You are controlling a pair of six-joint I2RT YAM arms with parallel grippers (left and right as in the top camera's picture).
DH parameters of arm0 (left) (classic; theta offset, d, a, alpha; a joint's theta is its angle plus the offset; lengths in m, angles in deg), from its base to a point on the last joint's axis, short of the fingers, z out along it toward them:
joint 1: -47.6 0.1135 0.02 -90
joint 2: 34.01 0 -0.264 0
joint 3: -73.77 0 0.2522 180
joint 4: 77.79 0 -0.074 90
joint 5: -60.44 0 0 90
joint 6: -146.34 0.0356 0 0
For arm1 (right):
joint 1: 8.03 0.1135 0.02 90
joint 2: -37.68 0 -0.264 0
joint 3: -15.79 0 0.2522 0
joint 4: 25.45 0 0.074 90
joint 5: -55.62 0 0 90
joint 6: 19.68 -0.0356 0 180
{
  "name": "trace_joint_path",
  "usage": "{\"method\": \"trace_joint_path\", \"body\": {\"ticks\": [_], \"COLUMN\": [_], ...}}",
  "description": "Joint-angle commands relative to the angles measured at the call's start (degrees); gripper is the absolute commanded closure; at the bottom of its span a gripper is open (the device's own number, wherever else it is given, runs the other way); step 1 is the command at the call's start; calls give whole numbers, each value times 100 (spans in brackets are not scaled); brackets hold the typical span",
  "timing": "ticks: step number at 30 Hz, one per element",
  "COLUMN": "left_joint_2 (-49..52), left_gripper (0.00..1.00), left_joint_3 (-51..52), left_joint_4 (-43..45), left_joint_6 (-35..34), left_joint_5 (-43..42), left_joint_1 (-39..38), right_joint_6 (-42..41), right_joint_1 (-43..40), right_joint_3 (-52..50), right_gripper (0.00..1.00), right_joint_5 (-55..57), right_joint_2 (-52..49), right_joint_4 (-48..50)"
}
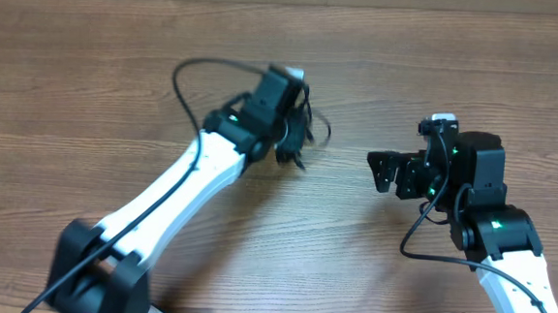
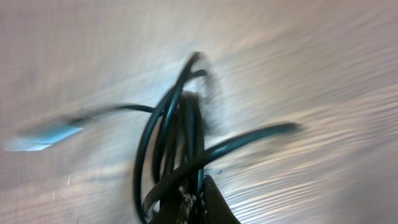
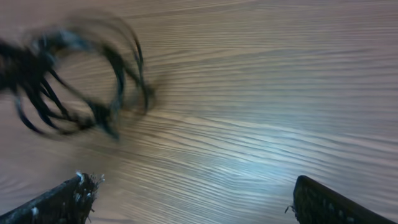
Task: Untangle cables
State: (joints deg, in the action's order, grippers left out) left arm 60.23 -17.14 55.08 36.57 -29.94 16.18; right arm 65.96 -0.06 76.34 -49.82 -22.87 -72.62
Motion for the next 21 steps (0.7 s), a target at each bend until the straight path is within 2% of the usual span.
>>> {"method": "trace_joint_path", "body": {"ticks": [1, 9, 15, 17, 18, 19, 21], "left_joint_2": [-251, -254, -256, -254, -254, -256, -254], "left_gripper": [96, 96, 96, 96, 96, 96, 96], "left_joint_3": [-254, -332, -660, -688, -695, -695, -699], "left_joint_4": [-195, -236, -155, -46, 2, 46, 37], "left_joint_6": [-129, -299, -299, -302, -304, -306, -319], "left_joint_5": [-791, -2074, -2900, -3182, -3329, -3486, -3593], "left_joint_1": [-13, -11, -11, -11, -11, -7, 2], "right_joint_6": [-17, -24, -387, -494, -535, -557, -575], "right_joint_1": [28, 35, 35, 35, 35, 35, 35], "right_joint_3": [140, 140, 140, 140, 140, 138, 140], "right_gripper": [0, 0, 1, 9, 18, 31, 43], "right_joint_5": [-743, -1344, -1421, -1493, -1488, -1464, -1462], "right_joint_2": [-138, -675, -1338, -1537, -1628, -1759, -1952], "right_joint_4": [205, 925, 1272, 1379, 1434, 1506, 1587]}}
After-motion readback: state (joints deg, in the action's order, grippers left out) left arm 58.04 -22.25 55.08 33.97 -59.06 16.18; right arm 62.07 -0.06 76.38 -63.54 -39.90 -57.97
